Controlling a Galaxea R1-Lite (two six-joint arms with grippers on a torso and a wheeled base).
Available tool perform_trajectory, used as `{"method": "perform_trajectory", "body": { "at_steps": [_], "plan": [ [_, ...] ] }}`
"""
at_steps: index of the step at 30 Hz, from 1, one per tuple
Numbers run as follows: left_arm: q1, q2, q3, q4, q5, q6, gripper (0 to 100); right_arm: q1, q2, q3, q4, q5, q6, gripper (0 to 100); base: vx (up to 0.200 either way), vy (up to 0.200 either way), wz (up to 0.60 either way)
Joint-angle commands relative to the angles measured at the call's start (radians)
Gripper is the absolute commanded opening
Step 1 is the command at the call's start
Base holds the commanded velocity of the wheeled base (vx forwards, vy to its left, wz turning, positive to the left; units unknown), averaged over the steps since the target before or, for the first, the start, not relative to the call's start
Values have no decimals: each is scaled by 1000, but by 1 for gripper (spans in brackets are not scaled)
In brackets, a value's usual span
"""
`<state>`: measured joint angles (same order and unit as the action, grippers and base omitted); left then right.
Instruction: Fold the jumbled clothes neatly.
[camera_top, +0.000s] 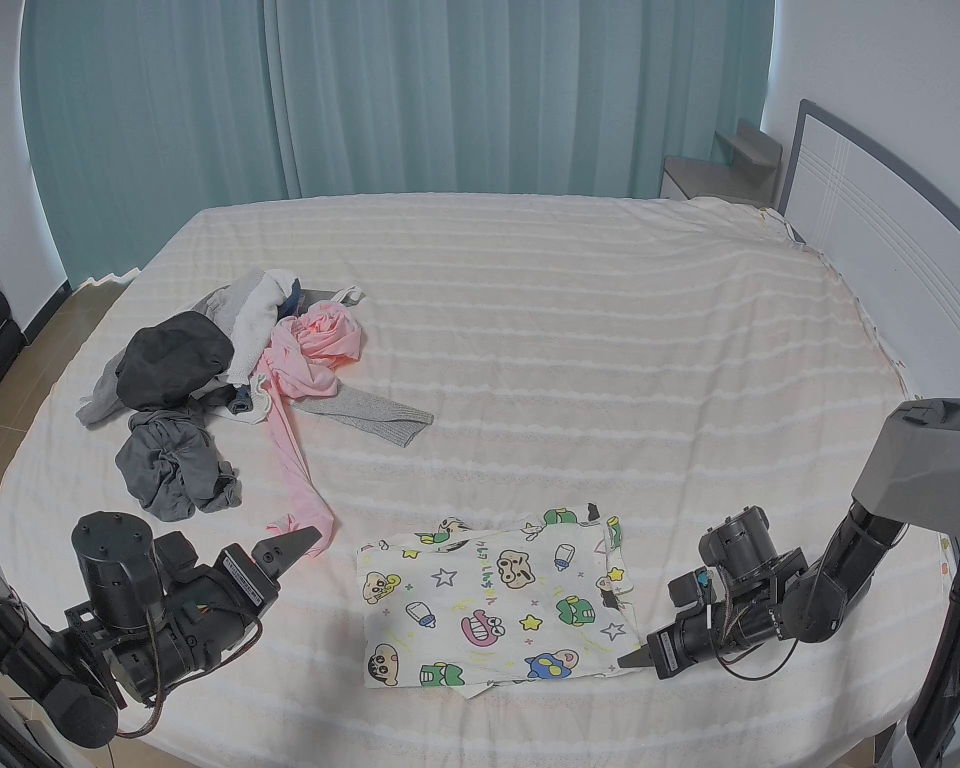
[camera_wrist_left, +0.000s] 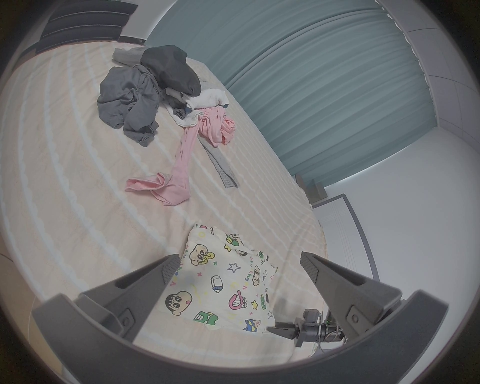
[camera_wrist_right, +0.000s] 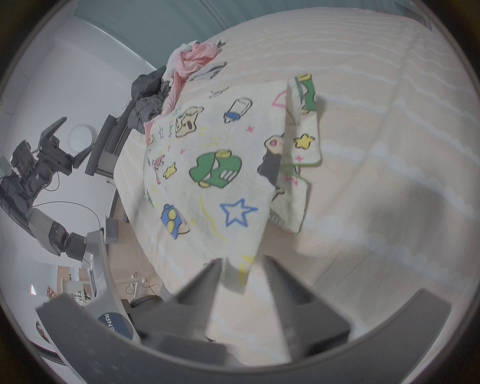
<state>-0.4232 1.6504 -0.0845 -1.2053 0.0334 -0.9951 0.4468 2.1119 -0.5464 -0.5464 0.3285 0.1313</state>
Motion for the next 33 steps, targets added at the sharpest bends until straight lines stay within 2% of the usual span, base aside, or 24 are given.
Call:
{"method": "perform_trajectory", "body": {
  "at_steps": [1, 9, 12, 18, 20, 21, 22, 23, 26, 33],
  "plan": [
    [1, 43, 0, 0, 3, 0, 100, -40, -72, 6, -7, 1, 1, 100, 0, 0, 0],
    [-14, 178, 9, -3, -4, 0, 100, -171, -334, 126, -47, 12, 13, 100, 0, 0, 0],
    [-14, 253, 14, -43, -4, 0, 100, -244, -524, 226, -112, 10, 27, 100, 0, 0, 0],
    [-37, 405, 43, -180, -6, 3, 100, -375, -911, 355, -127, 17, 163, 100, 0, 0, 0],
    [-39, 440, 45, -220, -6, 10, 100, -412, -972, 361, -124, 27, 188, 100, 0, 0, 0],
    [-40, 497, 46, -289, -4, 27, 100, -465, -1034, 365, -116, 66, 202, 100, 0, 0, 0],
    [-40, 500, 48, -295, -4, 29, 100, -470, -1037, 367, -115, 69, 202, 100, 0, 0, 0],
    [-40, 565, 49, -365, -1, 64, 100, -511, -1063, 391, -92, 118, 203, 100, 0, 0, 0],
    [-40, 624, 38, -365, -3, 144, 100, -527, -1053, 433, -47, 173, 200, 100, 0, 0, 0],
    [-31, 657, -18, -365, -33, 216, 100, -528, -1017, 454, -37, 182, 206, 100, 0, 0, 0]
  ]
}}
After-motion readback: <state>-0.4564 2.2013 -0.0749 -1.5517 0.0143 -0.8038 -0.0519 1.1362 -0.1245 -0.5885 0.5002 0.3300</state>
